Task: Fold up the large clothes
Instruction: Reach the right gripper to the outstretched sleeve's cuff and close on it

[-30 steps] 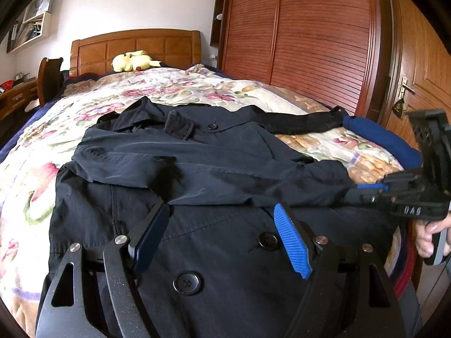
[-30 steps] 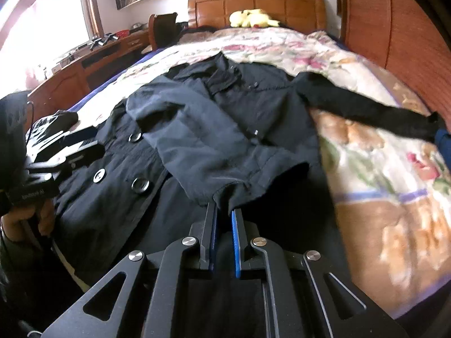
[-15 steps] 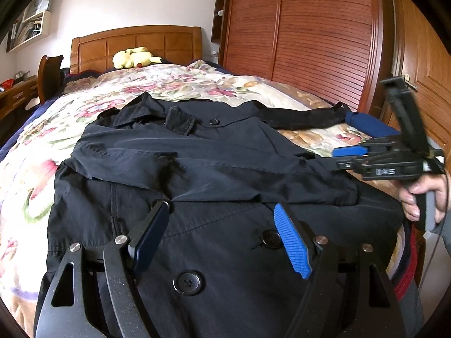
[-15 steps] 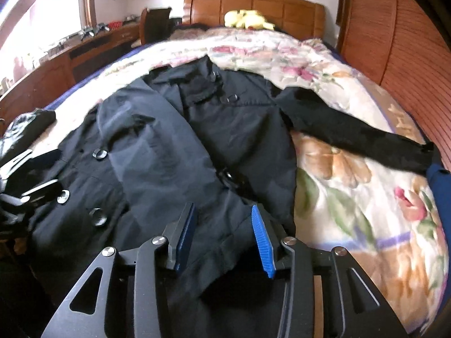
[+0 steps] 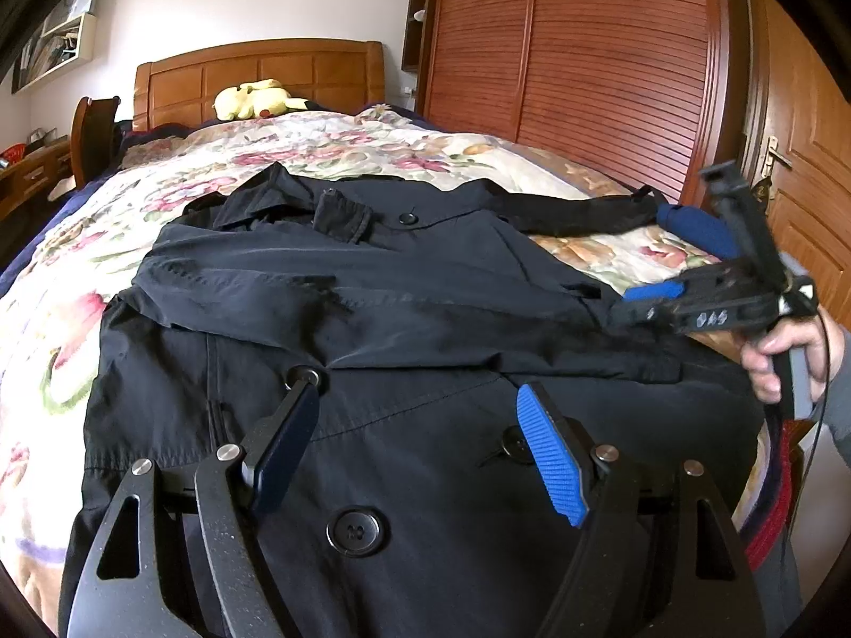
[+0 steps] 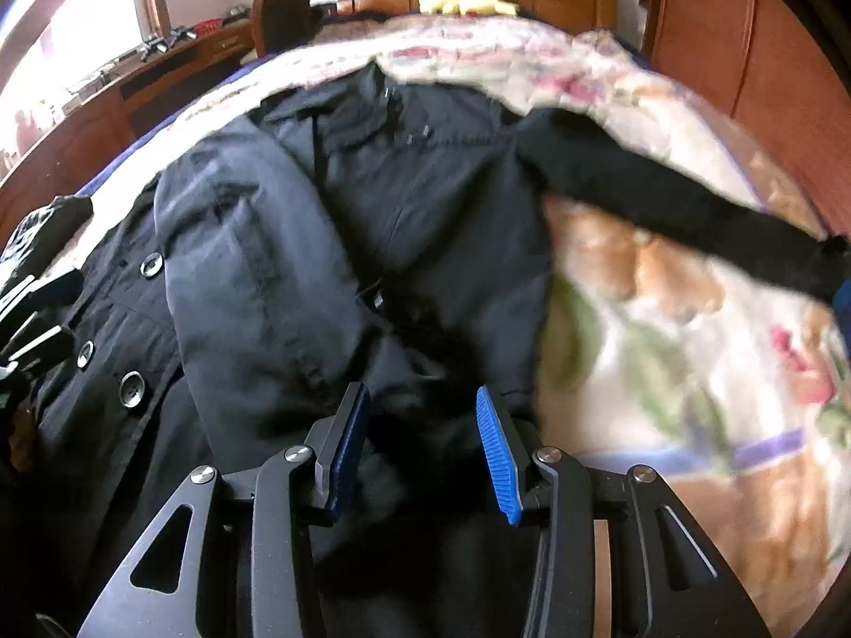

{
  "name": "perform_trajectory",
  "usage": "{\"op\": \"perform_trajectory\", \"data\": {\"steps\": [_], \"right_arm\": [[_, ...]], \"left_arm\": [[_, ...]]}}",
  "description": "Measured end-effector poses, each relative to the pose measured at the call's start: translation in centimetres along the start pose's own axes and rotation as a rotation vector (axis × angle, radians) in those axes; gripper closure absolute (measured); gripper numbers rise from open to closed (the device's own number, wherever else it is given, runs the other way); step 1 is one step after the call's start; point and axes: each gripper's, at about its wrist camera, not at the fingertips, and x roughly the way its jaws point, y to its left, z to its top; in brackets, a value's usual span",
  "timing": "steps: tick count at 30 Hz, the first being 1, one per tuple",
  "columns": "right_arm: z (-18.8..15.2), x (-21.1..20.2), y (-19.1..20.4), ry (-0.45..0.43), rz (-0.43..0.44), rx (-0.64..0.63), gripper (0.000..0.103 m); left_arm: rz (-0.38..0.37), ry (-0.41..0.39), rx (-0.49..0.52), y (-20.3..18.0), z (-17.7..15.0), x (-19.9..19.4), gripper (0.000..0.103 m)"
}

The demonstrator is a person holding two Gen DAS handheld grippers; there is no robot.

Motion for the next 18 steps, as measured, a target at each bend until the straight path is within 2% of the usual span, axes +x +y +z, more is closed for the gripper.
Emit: {"op": "perform_trajectory", "data": {"steps": [3,7,13,18], "right_arm": [[0.5,-1.7,-1.9,-0.045,-0.044,-0.004,0.059],[1.6,-2.1,-5.8,-0.064,-0.114,0.033,0.056],[3.6,0.9,-12.8,-0.042,-0.262,0.11,0.055],[4.6,3.8,-17.0,-0.024,-0.329,0.2,0.055]], "left_arm": [[0.0,0.002,-0.004,0.1,0.0,0.0,0.025],[0.002,0.015,-0.009,0.1,-0.1,0.3,0.025],[0.007,0.026,-0.007,0.1,-0.2,0.6,0.025],[0.008,0.031,-0.007,0.1,-0.2,0.7,0.025]]}}
